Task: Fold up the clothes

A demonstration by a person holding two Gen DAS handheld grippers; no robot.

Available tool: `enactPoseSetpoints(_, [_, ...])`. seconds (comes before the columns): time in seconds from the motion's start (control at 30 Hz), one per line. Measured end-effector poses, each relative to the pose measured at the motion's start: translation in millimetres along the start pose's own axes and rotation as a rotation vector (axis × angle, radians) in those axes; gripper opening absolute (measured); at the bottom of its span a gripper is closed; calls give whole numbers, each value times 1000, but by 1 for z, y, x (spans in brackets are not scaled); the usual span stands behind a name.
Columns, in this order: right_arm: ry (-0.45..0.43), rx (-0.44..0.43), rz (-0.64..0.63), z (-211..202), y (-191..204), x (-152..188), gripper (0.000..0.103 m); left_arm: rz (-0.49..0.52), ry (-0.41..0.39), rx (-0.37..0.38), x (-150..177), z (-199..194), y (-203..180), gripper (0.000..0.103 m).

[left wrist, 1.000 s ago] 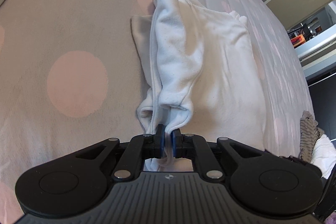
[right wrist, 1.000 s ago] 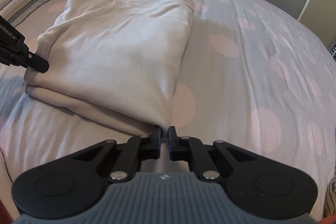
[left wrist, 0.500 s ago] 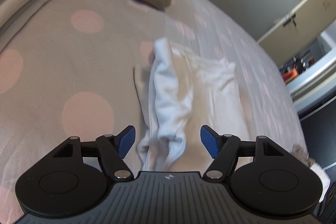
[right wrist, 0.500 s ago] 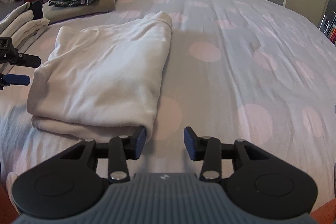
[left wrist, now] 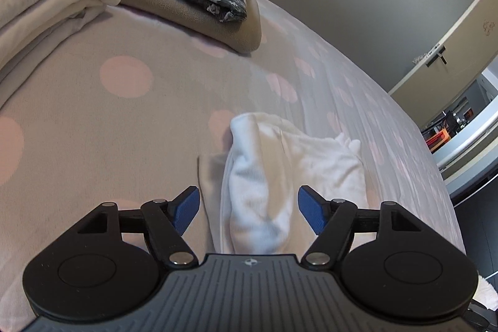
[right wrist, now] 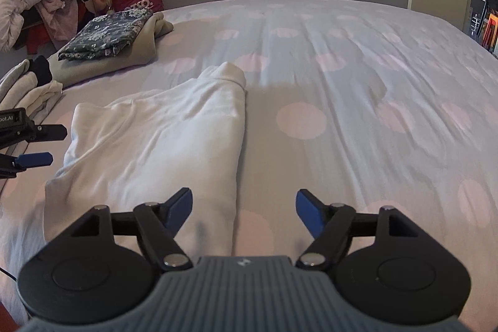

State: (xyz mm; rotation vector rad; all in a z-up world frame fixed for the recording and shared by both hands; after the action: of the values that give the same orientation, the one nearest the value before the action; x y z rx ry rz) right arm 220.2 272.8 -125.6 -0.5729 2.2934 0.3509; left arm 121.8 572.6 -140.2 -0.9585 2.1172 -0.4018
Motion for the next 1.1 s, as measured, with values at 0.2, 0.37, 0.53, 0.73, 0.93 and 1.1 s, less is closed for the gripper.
enactPoseSetpoints(0.2, [12,-40,49,23,2,-14,78,-82,51,0,-6,22,16,69])
enactPoseSetpoints(0.37, [31,-73,60,44,9,-16,78,-121,109,-16,-6,43,27,69])
enactPoseSetpoints(0.53, [38,-71,51,60,8,-19,78,-162,134,41,-10,60,31,67])
enactPoseSetpoints(0.73, [39,-63,50,76,1,-25,78,-240,171,90,-5,72,44,39])
enactPoseSetpoints(0.93, [57,-119,105,97,-4,-32,78,-329,175,155,-1,79,57,26])
enactPoseSetpoints(1.1, [103,-212,243,120,-15,-37,77,-305,167,176,-2,83,56,27])
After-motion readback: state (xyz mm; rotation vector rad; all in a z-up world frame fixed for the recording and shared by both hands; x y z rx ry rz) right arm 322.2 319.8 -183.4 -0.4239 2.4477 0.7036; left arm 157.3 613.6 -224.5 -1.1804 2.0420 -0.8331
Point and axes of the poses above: each gripper's, at about its wrist camera, not at the fingertips, and z roughly the way its jaws point, y to its left, x to its underside, the point moved 6 cm from there along z, roughly the way its jaws point, and after that the axes turned 4 degrees about -z, right-handed, at the moved point
